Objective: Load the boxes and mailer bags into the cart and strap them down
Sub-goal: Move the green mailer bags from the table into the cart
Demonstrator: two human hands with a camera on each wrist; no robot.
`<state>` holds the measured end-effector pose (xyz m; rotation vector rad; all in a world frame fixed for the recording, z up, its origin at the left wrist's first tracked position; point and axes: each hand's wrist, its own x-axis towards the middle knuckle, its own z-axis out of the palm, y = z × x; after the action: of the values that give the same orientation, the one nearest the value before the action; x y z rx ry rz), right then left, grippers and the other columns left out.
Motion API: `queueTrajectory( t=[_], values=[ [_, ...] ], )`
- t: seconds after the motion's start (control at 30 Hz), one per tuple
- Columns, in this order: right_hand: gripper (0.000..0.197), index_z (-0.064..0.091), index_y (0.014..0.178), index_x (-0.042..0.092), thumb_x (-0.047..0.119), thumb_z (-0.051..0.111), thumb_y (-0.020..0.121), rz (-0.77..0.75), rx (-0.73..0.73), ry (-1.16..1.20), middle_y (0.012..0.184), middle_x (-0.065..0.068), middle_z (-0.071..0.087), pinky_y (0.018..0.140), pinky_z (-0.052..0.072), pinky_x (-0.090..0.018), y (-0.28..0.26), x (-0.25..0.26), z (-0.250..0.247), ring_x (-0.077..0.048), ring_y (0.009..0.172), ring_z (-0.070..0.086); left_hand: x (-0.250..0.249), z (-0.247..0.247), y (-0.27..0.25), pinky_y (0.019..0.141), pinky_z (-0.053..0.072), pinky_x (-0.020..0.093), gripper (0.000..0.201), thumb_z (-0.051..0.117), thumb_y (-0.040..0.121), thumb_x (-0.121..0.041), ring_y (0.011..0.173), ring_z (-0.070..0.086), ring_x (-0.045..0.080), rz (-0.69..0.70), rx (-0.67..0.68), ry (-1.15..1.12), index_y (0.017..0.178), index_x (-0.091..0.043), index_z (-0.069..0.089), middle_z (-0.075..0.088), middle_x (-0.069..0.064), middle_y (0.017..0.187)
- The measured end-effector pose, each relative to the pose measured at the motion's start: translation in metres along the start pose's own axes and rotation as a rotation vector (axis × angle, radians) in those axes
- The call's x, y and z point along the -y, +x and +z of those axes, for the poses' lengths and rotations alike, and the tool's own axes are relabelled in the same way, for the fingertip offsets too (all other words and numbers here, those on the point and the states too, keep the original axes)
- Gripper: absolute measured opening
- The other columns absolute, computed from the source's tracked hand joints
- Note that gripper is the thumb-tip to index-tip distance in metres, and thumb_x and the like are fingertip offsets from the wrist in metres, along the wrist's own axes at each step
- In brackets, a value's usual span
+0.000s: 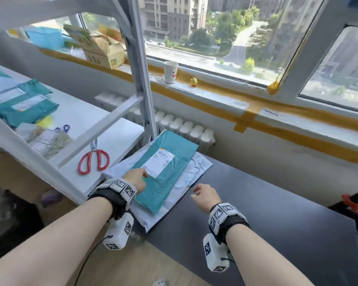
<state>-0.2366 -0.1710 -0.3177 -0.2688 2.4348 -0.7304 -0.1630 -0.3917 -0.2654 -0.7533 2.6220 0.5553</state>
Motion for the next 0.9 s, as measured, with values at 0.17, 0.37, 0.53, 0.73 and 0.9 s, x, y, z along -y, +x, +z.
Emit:
queueTrajectory(
  t=[0.17, 0.37, 0.53, 0.73, 0.9],
  values=[
    [0.043, 0.050, 0.129, 0.014, 0.022, 0.058, 0.088, 0.073, 0.027, 0.153, 0.118, -0.006, 0.062, 0.092, 0.045, -0.029, 0.047, 0.038, 0.031, -0.022, 0.108, 0.059, 0.030, -0.011, 0.066, 0.091, 0.043, 0.027, 0.044, 0.043, 0.090, -0.006, 0.118, 0.054, 0.024, 0.000, 0.064, -0.017, 0.133, -0.016, 0.047, 0.051, 0.010, 0.136],
    [0.051, 0.042, 0.130, 0.013, 0.015, 0.066, 0.084, 0.221, -0.030, 0.422, 0.097, -0.002, 0.060, 0.084, 0.049, -0.031, 0.073, 0.059, 0.051, -0.018, 0.091, 0.060, 0.051, -0.007, 0.117, 0.094, 0.044, 0.031, 0.053, 0.045, 0.091, -0.009, 0.120, 0.053, 0.027, -0.016, 0.167, -0.080, 0.142, -0.016, 0.034, 0.049, 0.013, 0.139],
    [0.068, 0.035, 0.133, 0.014, 0.004, 0.072, 0.077, 0.312, -0.037, 0.597, 0.084, -0.004, 0.059, 0.085, 0.055, -0.041, 0.082, 0.066, 0.059, -0.019, 0.086, 0.063, 0.055, 0.001, 0.134, 0.100, 0.043, 0.034, 0.053, 0.050, 0.089, -0.009, 0.123, 0.050, 0.029, -0.084, 0.154, -0.254, 0.141, -0.012, 0.037, 0.047, 0.013, 0.141],
    [0.067, 0.042, 0.131, 0.011, -0.013, 0.067, 0.073, 0.361, -0.071, 0.714, 0.093, -0.010, 0.064, 0.089, 0.053, -0.047, 0.070, 0.064, 0.057, -0.028, 0.099, 0.065, 0.055, 0.004, 0.136, 0.094, 0.046, 0.032, 0.041, 0.062, 0.080, 0.003, 0.111, 0.059, 0.032, -0.092, 0.169, -0.430, 0.121, -0.002, 0.059, 0.061, 0.017, 0.123],
    [0.058, 0.051, 0.122, 0.004, -0.018, 0.068, 0.071, 0.335, -0.137, 0.818, 0.095, -0.010, 0.064, 0.083, 0.054, -0.038, 0.039, 0.047, 0.049, -0.028, 0.095, 0.064, 0.045, 0.013, 0.109, 0.091, 0.050, 0.037, 0.041, 0.068, 0.079, 0.005, 0.105, 0.061, 0.037, -0.080, 0.225, -0.575, 0.118, -0.003, 0.058, 0.063, 0.023, 0.112]
  ],
)
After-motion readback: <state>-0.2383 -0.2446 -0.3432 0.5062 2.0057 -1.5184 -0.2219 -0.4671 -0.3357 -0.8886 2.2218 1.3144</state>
